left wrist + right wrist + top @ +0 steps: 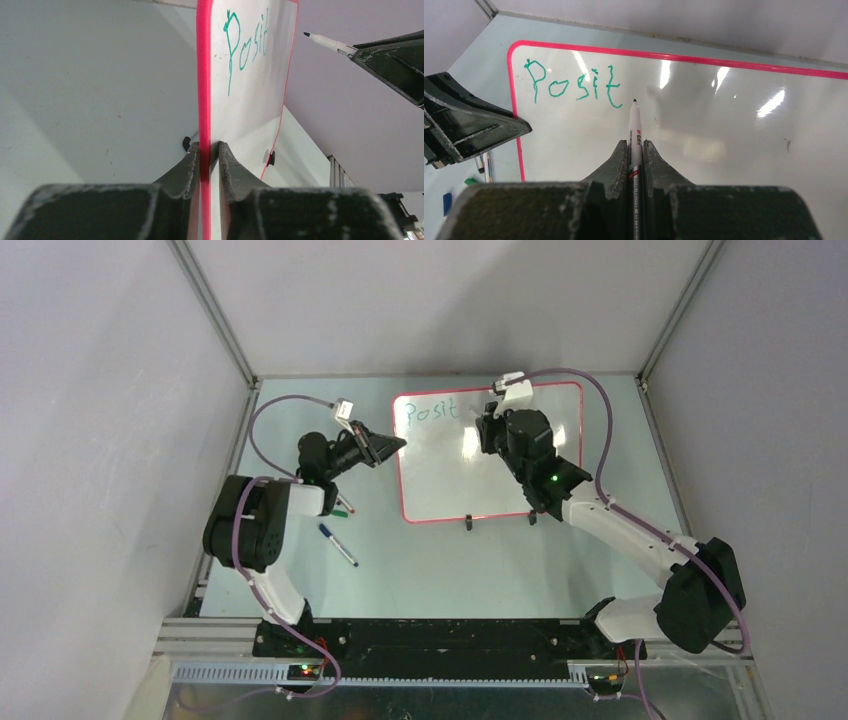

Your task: Write a sentence on the whiteboard

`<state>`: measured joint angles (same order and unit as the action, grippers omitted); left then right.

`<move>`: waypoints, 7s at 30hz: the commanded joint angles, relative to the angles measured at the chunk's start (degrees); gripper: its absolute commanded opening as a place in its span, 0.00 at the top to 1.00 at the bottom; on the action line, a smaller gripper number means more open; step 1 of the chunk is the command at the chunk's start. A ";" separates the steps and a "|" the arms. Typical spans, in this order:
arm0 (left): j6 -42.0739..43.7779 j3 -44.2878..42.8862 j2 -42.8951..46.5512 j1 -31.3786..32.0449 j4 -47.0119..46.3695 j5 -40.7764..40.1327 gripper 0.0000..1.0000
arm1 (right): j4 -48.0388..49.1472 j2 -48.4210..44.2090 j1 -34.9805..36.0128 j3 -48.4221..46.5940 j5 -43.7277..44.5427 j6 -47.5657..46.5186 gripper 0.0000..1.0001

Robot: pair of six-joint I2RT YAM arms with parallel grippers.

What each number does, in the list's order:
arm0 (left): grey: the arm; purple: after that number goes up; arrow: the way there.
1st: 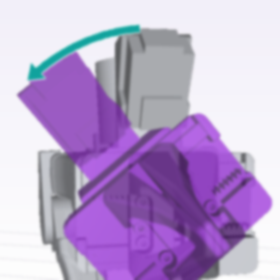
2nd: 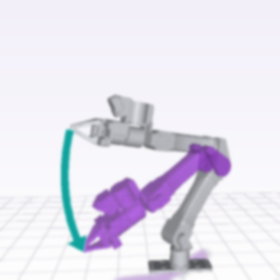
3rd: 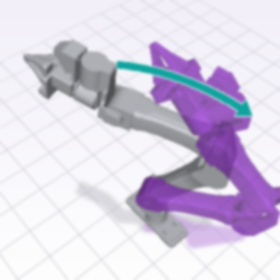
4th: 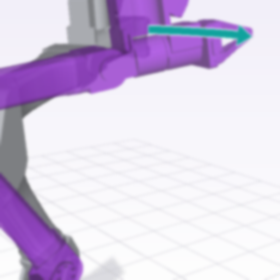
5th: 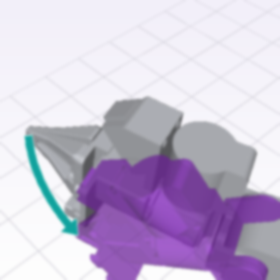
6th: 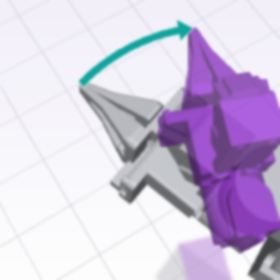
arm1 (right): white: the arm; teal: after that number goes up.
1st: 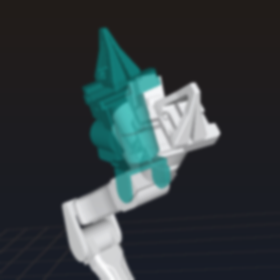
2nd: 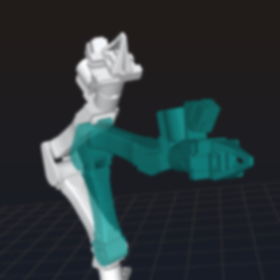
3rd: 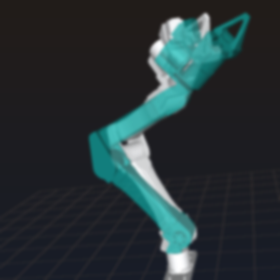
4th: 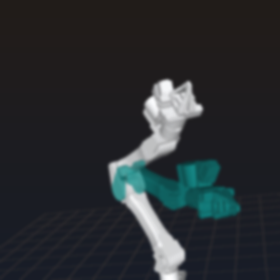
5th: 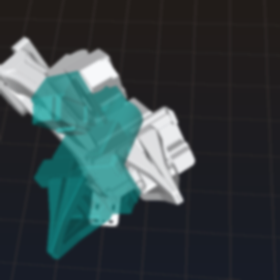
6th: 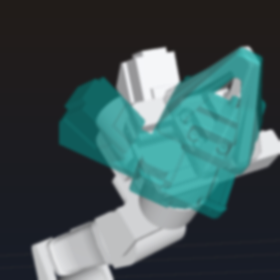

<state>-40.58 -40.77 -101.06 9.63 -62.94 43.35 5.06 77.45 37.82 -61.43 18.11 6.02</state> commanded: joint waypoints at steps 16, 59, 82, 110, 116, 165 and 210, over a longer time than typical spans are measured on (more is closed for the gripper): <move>6.44 8.26 8.65 0.57 -0.53 -9.37 0.43 | 9.17 -4.10 -3.25 4.30 -3.99 2.42 1.00; 15.98 11.60 21.81 0.41 10.08 -17.08 0.01 | 11.51 -4.59 -3.34 6.19 -4.65 2.67 1.00; 7.76 3.97 7.93 -1.25 3.25 -4.43 0.01 | 13.03 -5.99 -5.21 7.99 -7.16 2.88 1.00; -10.43 -4.30 -6.81 -2.62 -12.39 8.28 0.26 | 14.00 -5.13 -4.87 7.99 -7.92 2.91 1.00; -7.44 -4.64 -5.78 -2.31 -7.24 7.75 0.01 | 14.01 -5.02 -4.86 8.01 -7.96 2.94 1.00; 1.22 -4.11 -0.97 -0.57 1.52 6.75 0.84 | 15.15 -4.04 -4.65 7.99 -8.92 3.12 1.00; 7.71 -5.66 0.51 0.61 12.27 4.12 0.91 | 12.00 -3.21 -3.43 5.83 -5.58 2.22 1.00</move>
<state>-36.99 -45.23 -100.84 9.26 -51.81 49.23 17.41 73.60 33.54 -53.36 10.09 8.99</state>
